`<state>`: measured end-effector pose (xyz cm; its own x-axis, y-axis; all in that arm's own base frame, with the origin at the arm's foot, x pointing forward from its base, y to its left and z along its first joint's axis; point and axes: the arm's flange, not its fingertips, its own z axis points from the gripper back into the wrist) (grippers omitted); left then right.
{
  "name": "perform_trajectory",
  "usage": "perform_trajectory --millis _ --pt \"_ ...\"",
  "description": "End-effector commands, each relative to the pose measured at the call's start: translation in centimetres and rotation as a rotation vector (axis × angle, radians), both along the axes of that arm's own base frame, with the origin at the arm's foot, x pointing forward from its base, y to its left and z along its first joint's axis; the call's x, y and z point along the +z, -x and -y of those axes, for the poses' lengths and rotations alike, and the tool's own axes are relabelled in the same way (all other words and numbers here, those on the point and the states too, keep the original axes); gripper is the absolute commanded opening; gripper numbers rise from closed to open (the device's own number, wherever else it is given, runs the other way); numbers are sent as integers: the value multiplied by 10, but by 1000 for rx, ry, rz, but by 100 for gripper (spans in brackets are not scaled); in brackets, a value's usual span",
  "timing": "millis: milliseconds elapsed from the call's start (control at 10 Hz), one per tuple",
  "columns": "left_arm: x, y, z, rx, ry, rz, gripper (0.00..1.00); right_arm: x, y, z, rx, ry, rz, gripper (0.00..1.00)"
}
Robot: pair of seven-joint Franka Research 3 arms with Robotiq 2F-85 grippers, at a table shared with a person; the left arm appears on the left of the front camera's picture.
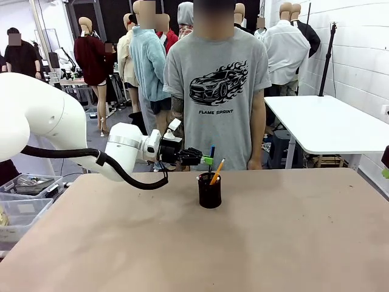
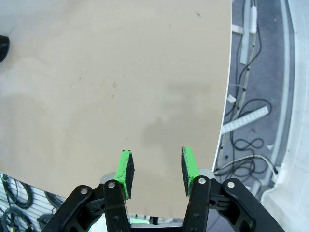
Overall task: Place the pens into the pen holder.
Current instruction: Pick up a writing instrument from the table and place it into the Pen holder.
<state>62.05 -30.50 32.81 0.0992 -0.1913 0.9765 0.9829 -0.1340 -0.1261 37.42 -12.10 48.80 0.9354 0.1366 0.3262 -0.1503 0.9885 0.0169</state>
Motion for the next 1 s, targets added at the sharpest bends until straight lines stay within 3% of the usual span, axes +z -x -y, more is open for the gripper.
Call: perform_trajectory --millis 0,200,300,500,800,900 --pt "-7 -4 1 10 -45 15 0 -1 -1 -2 -20 26 -10 52" --pt "-12 -4 0 3 -82 17 0 -1 -1 -2 -20 26 -10 52" --pt "-13 -4 -2 -1 -98 24 6 -1 -1 -2 -20 26 -10 52" --pt "-10 -3 -3 10 -112 35 42 -1 -1 -2 -20 26 -10 52" --pt "19 3 -15 56 -73 77 100 -1 -1 -2 -20 26 -10 52" --pt "36 9 -25 87 -95 87 100 -1 -1 -2 -20 26 -10 52"
